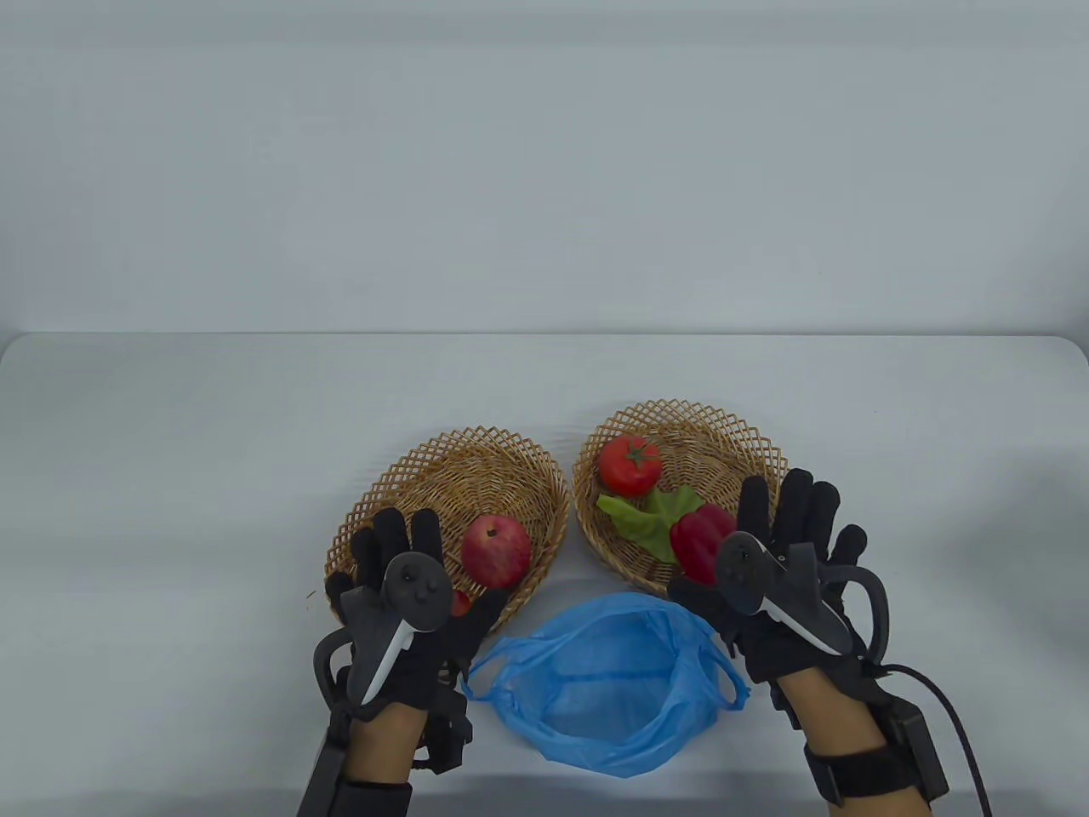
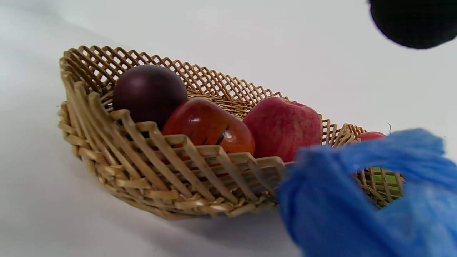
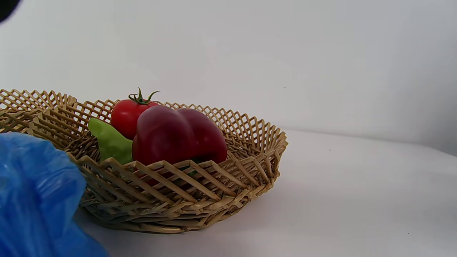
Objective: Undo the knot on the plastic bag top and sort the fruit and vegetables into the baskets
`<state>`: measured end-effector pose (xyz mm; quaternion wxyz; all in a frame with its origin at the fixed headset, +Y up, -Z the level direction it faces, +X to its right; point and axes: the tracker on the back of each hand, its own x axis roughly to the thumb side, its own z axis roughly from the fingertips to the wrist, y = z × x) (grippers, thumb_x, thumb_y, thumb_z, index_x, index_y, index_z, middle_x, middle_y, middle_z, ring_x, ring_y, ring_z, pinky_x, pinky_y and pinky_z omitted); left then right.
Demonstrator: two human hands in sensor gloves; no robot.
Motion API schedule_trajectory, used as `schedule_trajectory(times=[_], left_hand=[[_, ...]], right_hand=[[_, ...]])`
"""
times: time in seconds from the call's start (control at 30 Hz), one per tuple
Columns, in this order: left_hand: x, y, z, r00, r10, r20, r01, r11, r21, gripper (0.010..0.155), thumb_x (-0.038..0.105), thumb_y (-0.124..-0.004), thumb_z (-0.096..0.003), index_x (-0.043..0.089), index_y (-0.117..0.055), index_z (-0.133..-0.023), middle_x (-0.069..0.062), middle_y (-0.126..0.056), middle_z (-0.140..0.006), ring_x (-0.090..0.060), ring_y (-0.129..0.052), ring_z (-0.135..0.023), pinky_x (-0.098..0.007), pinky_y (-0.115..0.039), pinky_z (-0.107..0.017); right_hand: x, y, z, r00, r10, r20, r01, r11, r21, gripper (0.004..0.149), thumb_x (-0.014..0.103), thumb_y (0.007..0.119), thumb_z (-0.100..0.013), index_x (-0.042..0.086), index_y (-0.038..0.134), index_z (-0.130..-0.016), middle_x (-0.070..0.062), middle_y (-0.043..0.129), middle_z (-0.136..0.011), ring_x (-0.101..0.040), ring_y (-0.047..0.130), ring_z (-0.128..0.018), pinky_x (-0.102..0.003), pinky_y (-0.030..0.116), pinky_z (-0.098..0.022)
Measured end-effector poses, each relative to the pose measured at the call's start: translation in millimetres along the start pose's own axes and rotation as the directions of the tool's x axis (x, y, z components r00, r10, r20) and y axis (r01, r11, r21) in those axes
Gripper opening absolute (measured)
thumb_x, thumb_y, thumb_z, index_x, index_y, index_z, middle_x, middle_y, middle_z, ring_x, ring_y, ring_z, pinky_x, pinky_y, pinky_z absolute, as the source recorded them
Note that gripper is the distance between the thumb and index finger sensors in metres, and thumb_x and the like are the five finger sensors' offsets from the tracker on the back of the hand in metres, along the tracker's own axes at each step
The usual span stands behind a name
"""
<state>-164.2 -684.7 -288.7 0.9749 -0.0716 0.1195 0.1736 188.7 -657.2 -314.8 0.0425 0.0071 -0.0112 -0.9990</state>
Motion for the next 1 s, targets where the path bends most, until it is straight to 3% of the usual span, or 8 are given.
schedule_trajectory(times=[1.0], left_hand=[[-4.2, 2.2, 0.0, 1.000, 0.010, -0.028, -0.010, 1.000, -0.009, 0.109, 0.081, -0.067, -0.0331, 0.046, 0.007, -0.105, 0.008, 0.010, -0.121, -0.030, 0.000, -0.123, -0.068, -0.008, -0.087]], right_hand=[[-1.3, 3.8, -2.8, 1.000, -0.014, 0.002, 0.014, 0.998, 0.058, 0.121, 0.084, 0.060, -0.036, 0.013, -0.015, -0.099, -0.033, -0.018, -0.104, -0.057, -0.013, -0.096, -0.082, 0.014, -0.064]])
